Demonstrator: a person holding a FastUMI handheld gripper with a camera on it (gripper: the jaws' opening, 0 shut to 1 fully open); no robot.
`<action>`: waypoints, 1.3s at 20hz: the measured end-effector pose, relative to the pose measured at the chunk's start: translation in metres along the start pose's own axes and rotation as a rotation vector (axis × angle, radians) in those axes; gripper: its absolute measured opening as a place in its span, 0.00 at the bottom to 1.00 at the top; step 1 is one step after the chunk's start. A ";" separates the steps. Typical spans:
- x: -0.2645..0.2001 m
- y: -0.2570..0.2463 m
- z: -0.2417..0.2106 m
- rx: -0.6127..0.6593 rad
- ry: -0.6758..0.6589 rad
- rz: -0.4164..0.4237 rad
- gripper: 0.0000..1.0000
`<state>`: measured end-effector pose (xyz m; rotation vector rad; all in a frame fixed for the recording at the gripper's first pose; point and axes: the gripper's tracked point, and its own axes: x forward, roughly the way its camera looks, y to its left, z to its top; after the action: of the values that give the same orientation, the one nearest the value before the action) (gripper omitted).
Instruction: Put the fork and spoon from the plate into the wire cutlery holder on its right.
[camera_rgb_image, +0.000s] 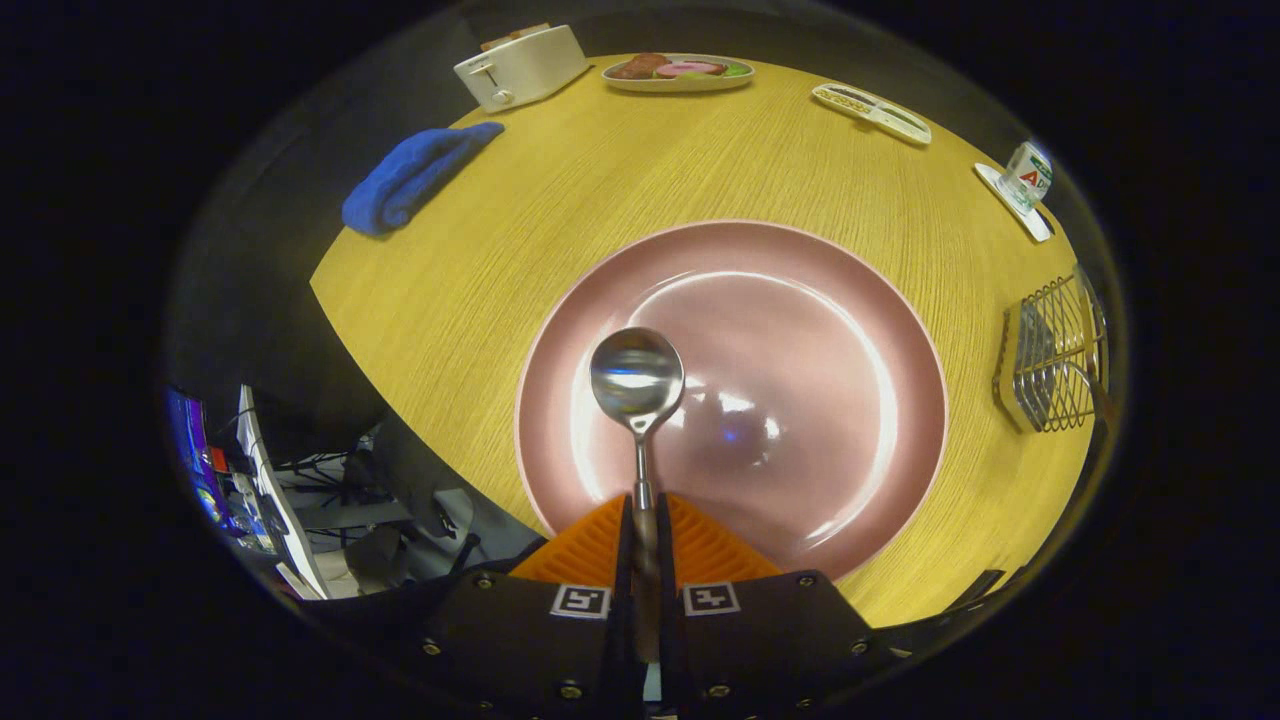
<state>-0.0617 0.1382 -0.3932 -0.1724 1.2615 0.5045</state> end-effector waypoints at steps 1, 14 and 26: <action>-0.002 -0.001 0.001 0.008 0.000 0.000 0.05; -0.074 -0.039 0.055 0.288 -0.209 0.116 0.05; -0.156 -0.197 0.059 0.554 -0.334 -0.066 0.04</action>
<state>0.0457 -0.0530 -0.2578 0.3253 1.0206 0.1054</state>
